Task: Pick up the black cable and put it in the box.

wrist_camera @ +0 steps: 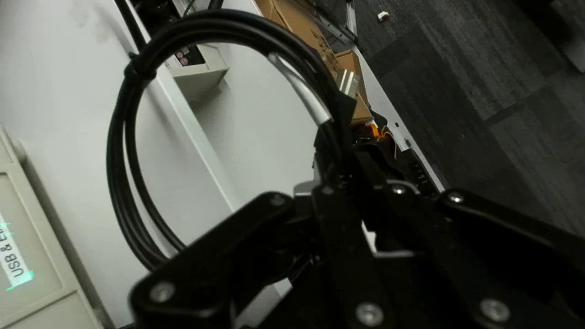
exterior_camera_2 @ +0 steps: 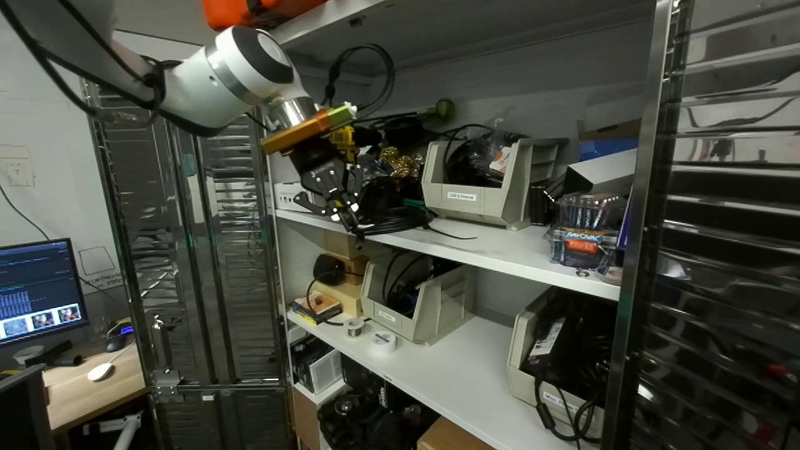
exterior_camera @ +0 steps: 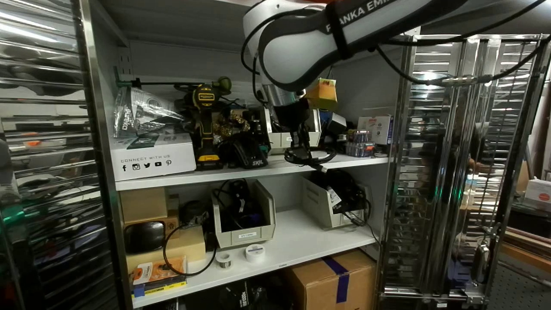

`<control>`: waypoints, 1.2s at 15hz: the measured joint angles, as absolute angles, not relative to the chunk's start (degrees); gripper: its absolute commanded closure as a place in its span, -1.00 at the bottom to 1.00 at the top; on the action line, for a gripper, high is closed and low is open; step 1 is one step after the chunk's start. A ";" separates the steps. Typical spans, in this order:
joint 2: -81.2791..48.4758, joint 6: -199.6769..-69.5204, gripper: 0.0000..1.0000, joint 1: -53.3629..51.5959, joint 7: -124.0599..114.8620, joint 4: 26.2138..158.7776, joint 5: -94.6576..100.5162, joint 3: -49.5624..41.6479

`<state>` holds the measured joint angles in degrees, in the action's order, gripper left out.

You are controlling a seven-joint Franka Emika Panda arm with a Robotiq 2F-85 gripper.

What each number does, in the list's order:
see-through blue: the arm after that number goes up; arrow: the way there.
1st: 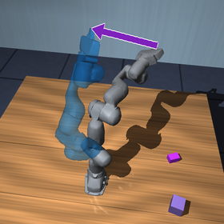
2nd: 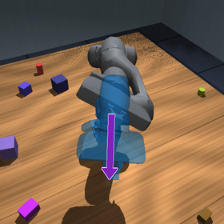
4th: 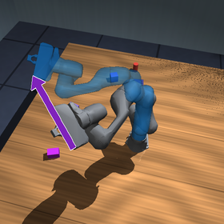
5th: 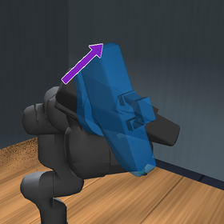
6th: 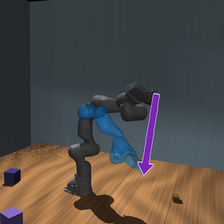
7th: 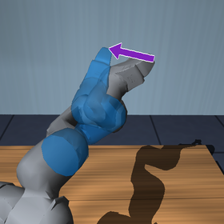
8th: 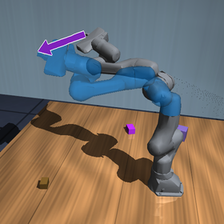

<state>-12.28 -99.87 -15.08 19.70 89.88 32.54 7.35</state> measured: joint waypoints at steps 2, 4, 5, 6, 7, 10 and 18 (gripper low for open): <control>-7.42 -100.35 0.73 -15.74 11.50 95.28 32.61 8.80; -3.70 -100.59 0.74 -15.75 4.92 98.77 32.61 9.46; -2.60 -100.67 0.73 -15.50 2.33 99.44 32.61 9.42; -2.04 -100.88 0.74 -14.96 0.10 99.45 32.61 9.33; -1.90 -101.40 0.74 -14.17 -1.99 99.10 32.61 9.12; -3.02 -103.69 0.75 -11.71 -7.26 96.65 32.61 8.06; -14.02 -105.63 0.75 -10.41 -22.51 77.72 32.78 5.85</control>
<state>-14.02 -105.63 -10.41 -22.51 77.72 32.78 5.85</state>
